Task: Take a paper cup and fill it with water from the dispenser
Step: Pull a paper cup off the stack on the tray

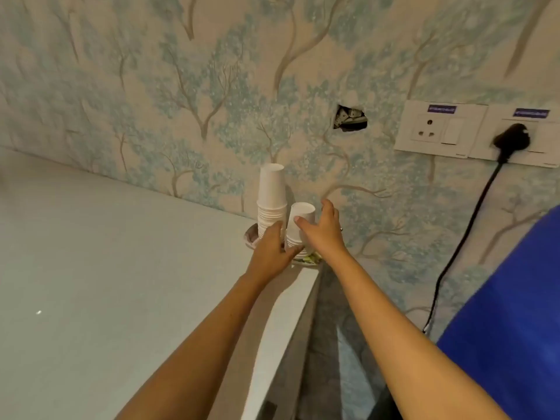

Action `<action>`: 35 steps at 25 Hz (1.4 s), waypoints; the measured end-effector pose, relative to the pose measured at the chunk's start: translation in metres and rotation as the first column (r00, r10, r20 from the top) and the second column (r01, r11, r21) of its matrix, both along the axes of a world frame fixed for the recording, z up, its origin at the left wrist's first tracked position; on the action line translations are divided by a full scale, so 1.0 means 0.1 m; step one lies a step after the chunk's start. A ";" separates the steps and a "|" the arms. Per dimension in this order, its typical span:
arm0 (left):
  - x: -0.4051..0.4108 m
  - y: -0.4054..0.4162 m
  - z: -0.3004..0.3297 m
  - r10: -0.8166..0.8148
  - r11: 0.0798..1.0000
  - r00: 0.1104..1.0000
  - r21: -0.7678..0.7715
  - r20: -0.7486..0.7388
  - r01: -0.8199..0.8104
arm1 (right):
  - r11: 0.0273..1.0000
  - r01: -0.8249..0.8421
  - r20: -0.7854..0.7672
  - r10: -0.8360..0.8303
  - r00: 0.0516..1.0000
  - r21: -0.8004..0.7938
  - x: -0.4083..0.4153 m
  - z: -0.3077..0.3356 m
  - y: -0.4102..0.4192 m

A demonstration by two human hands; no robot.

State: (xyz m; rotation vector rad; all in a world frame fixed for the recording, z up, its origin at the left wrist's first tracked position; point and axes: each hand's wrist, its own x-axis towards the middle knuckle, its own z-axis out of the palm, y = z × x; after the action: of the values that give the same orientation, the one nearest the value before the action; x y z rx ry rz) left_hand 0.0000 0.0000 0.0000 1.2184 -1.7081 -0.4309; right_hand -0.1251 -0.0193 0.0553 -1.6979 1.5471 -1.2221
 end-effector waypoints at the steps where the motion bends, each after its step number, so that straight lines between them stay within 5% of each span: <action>1: -0.01 -0.06 -0.03 0.000 1.000 0.999 0.010 -0.032 0.001 | 1.000 -0.005 0.003 0.005 1.000 0.008 0.03 0.00 -0.07; 9: -0.12 -0.22 -0.17 0.081 0.997 0.980 0.009 -0.180 -0.080 | 1.000 -0.012 0.023 0.012 1.000 -0.010 0.12 -0.14 -0.33; 35: -0.18 -0.38 -0.31 0.257 0.966 0.958 0.076 -0.128 -0.249 | 1.000 -0.015 -0.253 0.016 0.967 0.006 0.02 0.16 -0.42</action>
State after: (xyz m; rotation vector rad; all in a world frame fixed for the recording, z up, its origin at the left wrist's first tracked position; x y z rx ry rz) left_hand -0.0177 -0.0376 -0.0307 1.3971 -1.4089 -0.4016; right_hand -0.1229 -0.0611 0.0708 -1.9201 1.6758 -1.0237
